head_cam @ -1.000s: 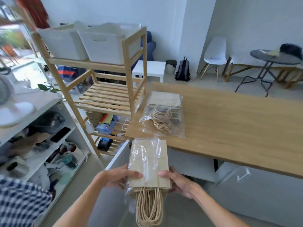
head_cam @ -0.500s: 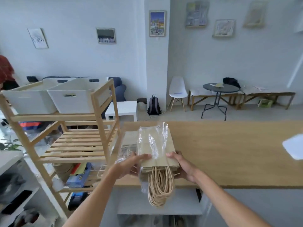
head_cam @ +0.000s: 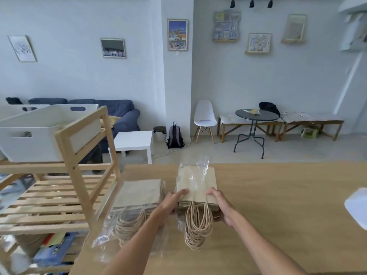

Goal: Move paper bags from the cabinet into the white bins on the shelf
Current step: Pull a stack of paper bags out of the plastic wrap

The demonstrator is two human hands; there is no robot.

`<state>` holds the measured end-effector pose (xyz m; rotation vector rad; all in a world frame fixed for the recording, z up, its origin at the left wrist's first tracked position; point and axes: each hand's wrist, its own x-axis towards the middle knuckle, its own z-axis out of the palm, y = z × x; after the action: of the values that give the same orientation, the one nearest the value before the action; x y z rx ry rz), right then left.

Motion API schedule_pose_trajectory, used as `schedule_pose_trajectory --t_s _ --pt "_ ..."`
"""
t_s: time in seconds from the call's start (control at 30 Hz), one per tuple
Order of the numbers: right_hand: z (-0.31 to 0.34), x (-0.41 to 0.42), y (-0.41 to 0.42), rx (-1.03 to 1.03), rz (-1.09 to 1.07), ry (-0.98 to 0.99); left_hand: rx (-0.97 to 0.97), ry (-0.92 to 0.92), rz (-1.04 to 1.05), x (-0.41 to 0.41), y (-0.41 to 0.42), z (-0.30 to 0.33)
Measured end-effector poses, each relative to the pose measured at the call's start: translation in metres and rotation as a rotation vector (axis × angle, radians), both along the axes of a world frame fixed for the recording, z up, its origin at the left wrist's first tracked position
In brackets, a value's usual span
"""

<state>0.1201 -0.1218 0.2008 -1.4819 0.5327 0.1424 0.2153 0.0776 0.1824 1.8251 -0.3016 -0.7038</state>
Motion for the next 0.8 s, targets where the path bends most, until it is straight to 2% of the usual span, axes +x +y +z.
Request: schedule_pose_trajectory --t_s 0.13,0.23,0.53,0.6,0.7,0.73,0.8 --pt "-0.029 0.036 -0.012 -0.119 -0.009 0.045 0.065 0.081 0.061 0.0 -0.021 0.014" --pt "-0.055 0.049 -0.018 -0.202 0.057 0.11 0.145 0.173 0.122 0.007 -0.028 -0.003" --pt "-0.052 0.057 -0.027 -0.168 0.086 0.157 0.165 0.229 0.102 0.027 -0.024 -0.017" --pt "-0.042 0.058 -0.026 -0.223 0.022 0.12 0.164 0.221 0.06 0.028 -0.025 -0.012" --pt "-0.037 0.064 -0.031 -0.396 -0.166 -0.049 0.139 0.158 0.052 0.033 -0.026 -0.007" --pt "-0.035 0.065 -0.032 -0.42 -0.153 -0.078 0.126 0.143 0.079 0.034 -0.026 -0.006" --pt "-0.029 0.068 -0.028 -0.417 -0.016 -0.005 0.107 0.156 0.118 0.037 -0.028 -0.01"
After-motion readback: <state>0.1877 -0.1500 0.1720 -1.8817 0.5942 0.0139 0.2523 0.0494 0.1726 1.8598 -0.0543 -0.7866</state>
